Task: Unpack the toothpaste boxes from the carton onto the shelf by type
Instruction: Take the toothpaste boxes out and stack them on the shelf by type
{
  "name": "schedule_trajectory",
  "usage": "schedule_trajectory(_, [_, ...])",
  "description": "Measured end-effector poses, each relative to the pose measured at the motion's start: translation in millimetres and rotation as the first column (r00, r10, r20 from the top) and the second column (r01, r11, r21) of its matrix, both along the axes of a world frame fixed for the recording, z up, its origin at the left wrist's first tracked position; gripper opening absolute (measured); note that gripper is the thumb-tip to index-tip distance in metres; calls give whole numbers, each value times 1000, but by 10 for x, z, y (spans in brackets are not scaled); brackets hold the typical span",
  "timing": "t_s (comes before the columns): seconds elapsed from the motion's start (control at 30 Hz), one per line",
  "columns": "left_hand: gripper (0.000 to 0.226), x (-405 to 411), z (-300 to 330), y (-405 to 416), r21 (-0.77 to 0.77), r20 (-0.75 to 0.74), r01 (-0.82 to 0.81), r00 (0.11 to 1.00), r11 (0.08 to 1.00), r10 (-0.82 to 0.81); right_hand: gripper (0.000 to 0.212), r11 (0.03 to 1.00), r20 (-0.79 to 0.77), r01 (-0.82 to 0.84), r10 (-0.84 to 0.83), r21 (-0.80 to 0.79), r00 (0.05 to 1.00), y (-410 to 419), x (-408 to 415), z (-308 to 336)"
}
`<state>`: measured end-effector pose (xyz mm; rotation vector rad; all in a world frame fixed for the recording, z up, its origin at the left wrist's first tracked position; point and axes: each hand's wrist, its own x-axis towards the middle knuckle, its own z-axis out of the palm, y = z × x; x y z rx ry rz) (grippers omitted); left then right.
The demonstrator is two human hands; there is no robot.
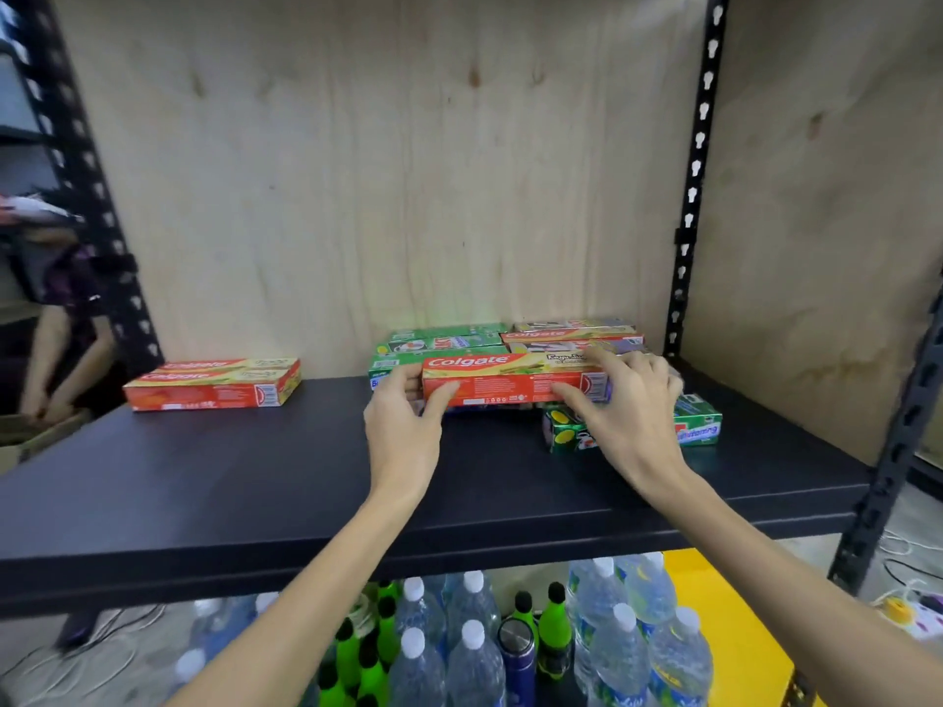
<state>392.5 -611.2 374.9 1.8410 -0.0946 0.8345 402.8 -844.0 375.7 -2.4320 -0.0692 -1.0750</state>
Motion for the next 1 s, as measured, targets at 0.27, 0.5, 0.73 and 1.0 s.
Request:
schedule_trajectory(0.27, [24, -344, 56, 1432, 76, -99, -141, 984, 987, 148, 59, 978, -40, -191, 188, -83, 981, 1294, -32, 17])
schedule_trajectory(0.5, [16, -400, 24, 2748, 223, -252, -215, 930, 951, 269, 51, 886, -162, -448, 428, -118, 889, 2465, 220, -110])
schedule_trajectory(0.73, [45, -85, -44, 3684, 219, -337, -211, 900, 952, 277, 46, 832, -138, -535, 518, -151, 844, 3362, 643, -143])
schedule_trajectory(1.0, [57, 413, -47, 3980, 164, -330, -238, 901, 957, 280, 73, 795, -220, -602, 577, -68, 786, 3677, 1146, -218])
